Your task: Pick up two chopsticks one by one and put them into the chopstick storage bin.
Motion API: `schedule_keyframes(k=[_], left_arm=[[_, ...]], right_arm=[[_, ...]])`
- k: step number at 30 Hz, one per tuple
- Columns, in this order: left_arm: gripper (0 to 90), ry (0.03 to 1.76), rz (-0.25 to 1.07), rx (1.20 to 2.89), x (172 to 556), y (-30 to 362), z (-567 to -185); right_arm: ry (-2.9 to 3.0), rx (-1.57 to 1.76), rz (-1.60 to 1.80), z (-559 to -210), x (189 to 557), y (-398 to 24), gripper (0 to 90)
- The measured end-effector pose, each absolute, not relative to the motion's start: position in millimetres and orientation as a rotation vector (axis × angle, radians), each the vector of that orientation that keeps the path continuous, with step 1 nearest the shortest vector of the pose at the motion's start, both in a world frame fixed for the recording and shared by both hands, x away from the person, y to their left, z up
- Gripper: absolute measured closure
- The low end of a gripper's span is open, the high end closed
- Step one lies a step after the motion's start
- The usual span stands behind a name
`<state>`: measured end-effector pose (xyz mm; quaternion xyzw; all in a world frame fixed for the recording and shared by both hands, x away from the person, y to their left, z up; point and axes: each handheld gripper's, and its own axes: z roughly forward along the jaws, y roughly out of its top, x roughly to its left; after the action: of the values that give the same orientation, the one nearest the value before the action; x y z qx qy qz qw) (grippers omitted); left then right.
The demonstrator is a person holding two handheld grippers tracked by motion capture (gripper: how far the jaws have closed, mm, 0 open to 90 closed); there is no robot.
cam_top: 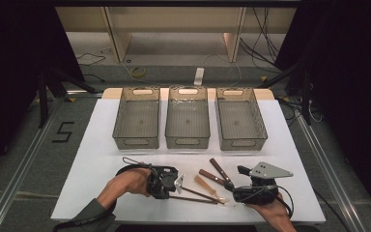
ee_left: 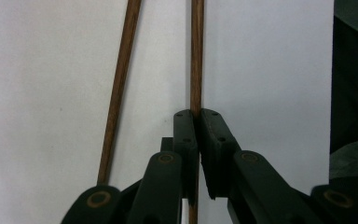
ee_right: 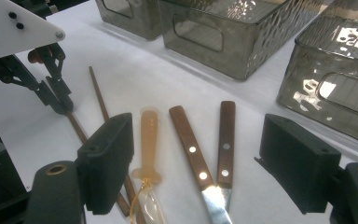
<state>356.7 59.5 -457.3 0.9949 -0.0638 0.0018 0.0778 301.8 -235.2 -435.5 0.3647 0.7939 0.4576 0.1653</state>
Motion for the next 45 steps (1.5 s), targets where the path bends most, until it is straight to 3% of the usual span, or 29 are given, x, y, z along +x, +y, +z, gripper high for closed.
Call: schedule_keyframes(k=[21, 45], left_arm=[[84.7, -0.121, -0.04, 2.897, 355, 64, -436], [84.7, 0.531, 0.08, 2.632, 391, 94, -402]], right_arm=[[2.28, 1.036, 1.295, -436, 302, -235, 26.8], [2.254, 1.041, 1.308, -435, 301, -236, 26.7]])
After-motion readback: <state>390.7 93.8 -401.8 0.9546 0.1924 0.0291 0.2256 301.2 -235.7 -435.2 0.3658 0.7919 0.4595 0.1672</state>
